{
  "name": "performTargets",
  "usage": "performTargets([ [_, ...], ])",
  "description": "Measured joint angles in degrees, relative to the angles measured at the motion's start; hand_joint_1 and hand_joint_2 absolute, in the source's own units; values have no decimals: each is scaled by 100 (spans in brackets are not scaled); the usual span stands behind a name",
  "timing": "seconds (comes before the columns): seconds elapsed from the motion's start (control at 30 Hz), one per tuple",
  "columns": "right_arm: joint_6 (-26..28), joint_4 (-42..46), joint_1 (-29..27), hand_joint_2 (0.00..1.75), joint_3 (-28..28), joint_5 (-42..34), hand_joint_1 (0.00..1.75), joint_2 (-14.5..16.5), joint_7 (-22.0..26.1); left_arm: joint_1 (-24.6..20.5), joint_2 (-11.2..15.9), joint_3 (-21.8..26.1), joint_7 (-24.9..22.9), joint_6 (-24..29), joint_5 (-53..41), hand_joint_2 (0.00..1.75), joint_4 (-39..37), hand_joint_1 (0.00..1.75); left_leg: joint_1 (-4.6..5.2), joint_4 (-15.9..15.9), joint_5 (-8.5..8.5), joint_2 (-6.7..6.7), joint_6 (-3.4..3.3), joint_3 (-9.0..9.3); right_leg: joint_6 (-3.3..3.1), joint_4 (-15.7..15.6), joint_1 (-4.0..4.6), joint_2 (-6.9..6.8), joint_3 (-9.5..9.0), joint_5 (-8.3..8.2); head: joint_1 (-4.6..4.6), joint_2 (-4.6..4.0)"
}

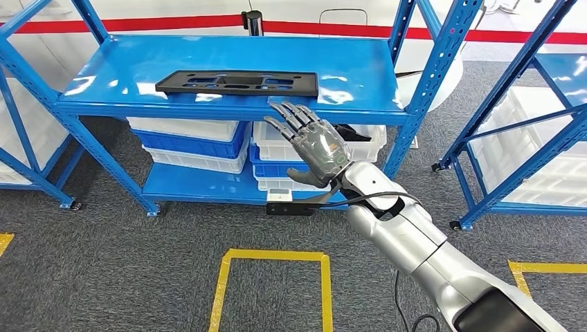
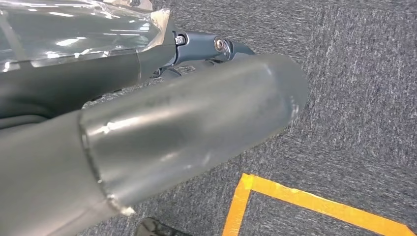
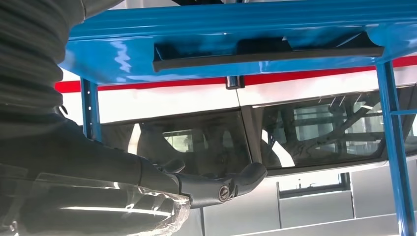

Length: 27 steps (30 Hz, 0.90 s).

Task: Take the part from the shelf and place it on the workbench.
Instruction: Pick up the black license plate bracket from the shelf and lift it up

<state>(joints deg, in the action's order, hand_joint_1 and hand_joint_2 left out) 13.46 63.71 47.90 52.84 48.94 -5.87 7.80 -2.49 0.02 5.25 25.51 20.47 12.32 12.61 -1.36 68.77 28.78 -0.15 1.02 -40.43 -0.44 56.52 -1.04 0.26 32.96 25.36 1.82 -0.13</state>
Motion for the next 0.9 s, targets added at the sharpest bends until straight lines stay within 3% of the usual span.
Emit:
performTargets([
  [0.07, -1, 0, 13, 175, 5, -15, 0, 8, 0, -3, 5, 1, 8, -5, -5, 0, 0, 0, -15, -771, -340, -5, -4, 364, 46, 6, 17, 9, -31, 37, -3, 0],
  [0.1, -2, 0, 23, 175, 10, -20, 0, 11, 0, -5, 5, 0, 10, -8, -9, 0, 0, 0, -8, -995, -398, -10, -21, 480, 75, 8, 32, 13, -33, 51, -3, 0],
  [0.23, -7, 0, 39, 175, 40, -52, 0, 17, 0, -6, 1, 1, 11, -12, -19, 0, 0, 0, 42, -1129, -392, -20, -177, 574, 189, 39, 50, 9, 16, 96, -4, 0],
  [0.3, -7, -2, 45, 175, 45, -73, 0, 25, 0, -10, -2, 1, 11, -12, -19, 0, 0, 0, 38, -1160, -401, -13, -270, 609, 190, 451, 46, -4, 227, 292, -13, 0],
  [0.37, -11, -11, 38, 175, 60, -81, 0, 30, 0, -14, -1, 2, 11, -12, -19, 0, 0, 0, 54, -1160, -382, -9, -327, 621, 154, 1267, 44, -8, 654, 595, -23, 0],
  [0.4, -14, -20, 28, 175, 73, -84, 0, 30, 0, -13, 0, 2, 11, -12, -19, 0, 0, 0, 63, -1159, -374, -11, -339, 627, 155, 1621, 46, -7, 858, 693, -24, 0],
  [0.43, -18, -31, 18, 175, 85, -87, 0, 31, 0, -11, 0, 2, 11, -12, -19, 0, 0, 0, 73, -1158, -364, -17, -345, 637, 173, 1778, 48, -7, 967, 699, -25, 0],
  [0.47, -20, -39, 12, 175, 95, -92, 0, 35, 0, -10, -2, 2, 11, -10, -19, 0, 0, 0, 82, -1157, -353, -24, -347, 652, 201, 1703, 49, -8, 961, 612, -26, 0],
  [0.53, -20, -48, 15, 175, 102, -99, 0, 51, 0, -10, -7, 2, 11, -7, -21, 0, 0, 0, 93, -1156, -322, -38, -332, 695, 239, 962, 53, -13, 642, 257, -29, 0],
  [0.6, -20, -49, 29, 175, 110, -103, 0, 77, 0, -15, -15, 2, 11, -5, -26, 0, 1, 0, 124, -1138, -275, -42, -288, 724, 211, 255, 79, -17, 296, -21, -33, 0],
  [0.63, -20, -50, 29, 175, 119, -103, 0, 87, 0, -16, -19, 2, 11, -4, -31, 0, 1, 0, 134, -1133, -255, -42, -263, 732, 186, 93, 93, -18, 216, -77, -32, 0],
  [0.77, -21, -54, 11, 175, 140, -97, 0, 118, -5, -21, -23, 2, -4, -3, -67, 0, 2, 0, 96, -1043, -146, -29, -155, 703, 69, 9, 50, -9, 147, -104, -21, 0],
  [0.83, -33, -64, 10, 175, 148, -80, 0, 150, -17, -24, -20, 2, -9, -3, -84, 0, 2, 0, 67, -540, 124, -20, -84, 463, 7, -19, 16, -9, 96, -98, 2, 0],
  [0.9, -50, -92, -5, 175, 169, -58, 0, 179, -38, -20, -15, 2, -12, -4, -90, 0, 2, 0, 42, 207, 413, -13, -18, 61, -22, -18, 14, -9, 74, -78, 14, 0],
])
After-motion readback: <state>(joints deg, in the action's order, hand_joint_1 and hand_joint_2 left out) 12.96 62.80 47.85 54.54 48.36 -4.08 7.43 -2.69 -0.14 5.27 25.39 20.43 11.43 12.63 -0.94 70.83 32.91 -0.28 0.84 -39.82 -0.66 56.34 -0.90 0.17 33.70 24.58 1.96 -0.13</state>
